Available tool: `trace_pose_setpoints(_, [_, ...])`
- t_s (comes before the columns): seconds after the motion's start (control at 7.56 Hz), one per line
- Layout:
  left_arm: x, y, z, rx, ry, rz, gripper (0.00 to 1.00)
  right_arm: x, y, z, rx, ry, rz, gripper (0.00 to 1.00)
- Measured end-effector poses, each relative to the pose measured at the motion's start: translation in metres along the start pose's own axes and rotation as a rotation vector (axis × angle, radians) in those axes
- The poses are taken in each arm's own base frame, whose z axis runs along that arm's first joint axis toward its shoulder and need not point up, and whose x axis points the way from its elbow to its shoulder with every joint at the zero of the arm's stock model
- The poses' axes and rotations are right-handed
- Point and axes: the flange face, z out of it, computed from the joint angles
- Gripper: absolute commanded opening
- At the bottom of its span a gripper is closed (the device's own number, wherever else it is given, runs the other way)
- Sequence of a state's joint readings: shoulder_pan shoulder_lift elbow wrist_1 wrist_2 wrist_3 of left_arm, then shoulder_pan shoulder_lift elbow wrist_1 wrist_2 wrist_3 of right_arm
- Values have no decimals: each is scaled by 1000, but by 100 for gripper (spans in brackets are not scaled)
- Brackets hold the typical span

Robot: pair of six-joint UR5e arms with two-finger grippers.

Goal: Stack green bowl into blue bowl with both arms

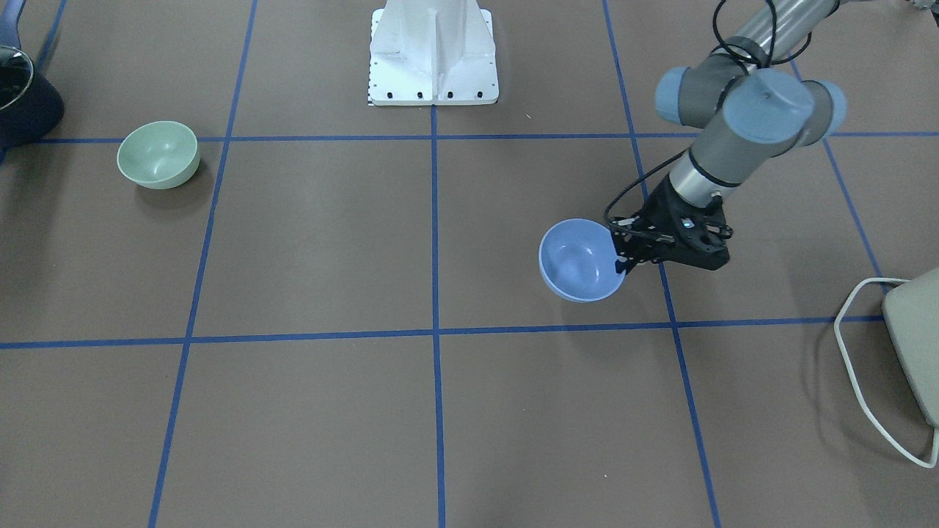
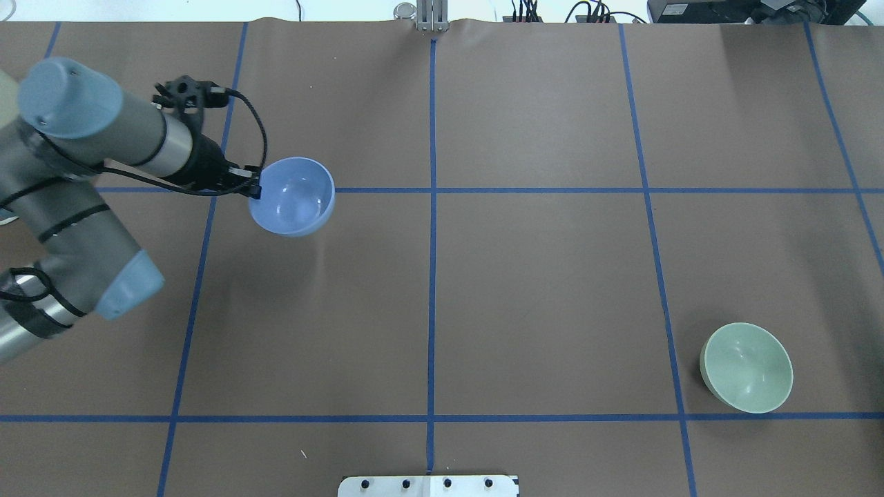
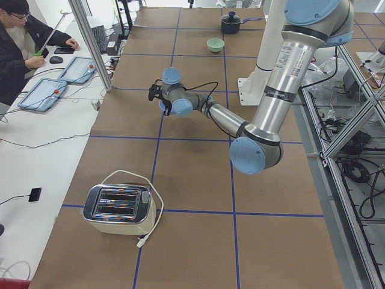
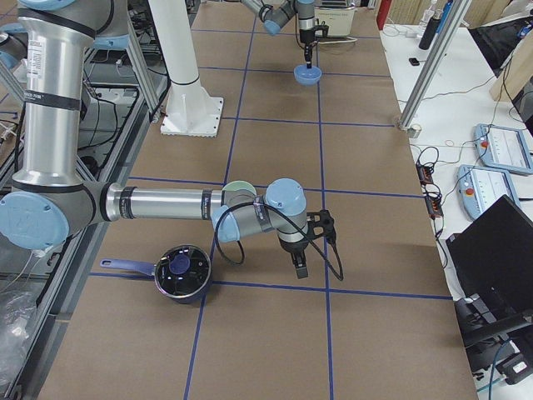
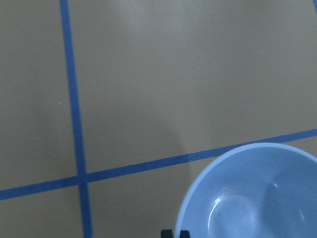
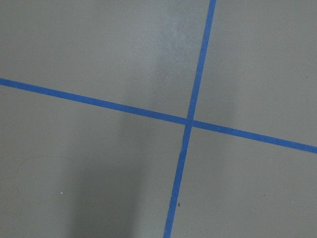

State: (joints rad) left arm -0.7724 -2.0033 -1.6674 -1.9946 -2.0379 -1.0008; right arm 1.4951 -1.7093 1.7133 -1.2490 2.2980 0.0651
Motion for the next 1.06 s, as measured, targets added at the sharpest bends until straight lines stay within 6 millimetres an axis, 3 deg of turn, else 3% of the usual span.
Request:
trace_pose_setpoints(0.26, [91,23,25,-12,-35,-34,0,-4,-5,-3,12,-4,43,100])
trace_pose_setpoints(0.53, [154,38,46,-5,-37,-50,0,-16,-12,-11,28,-19,103,100])
trace_pose_setpoints(0.66, [175,44,57,1,-44,-48,0,-21,-14,-14,33,-24,118,100])
trace_pose_setpoints(0.79, [186,51,67,7,-55,-42,19,-23,-15,-15,35,-25,123,100])
trace_pose_setpoints(0.93, [192,56,73,12,-64,-35,90,-24,-15,-15,35,-26,125,100])
trace_pose_setpoints(1.06, [193,59,76,14,-69,-27,99,-25,-15,-15,34,-27,124,100])
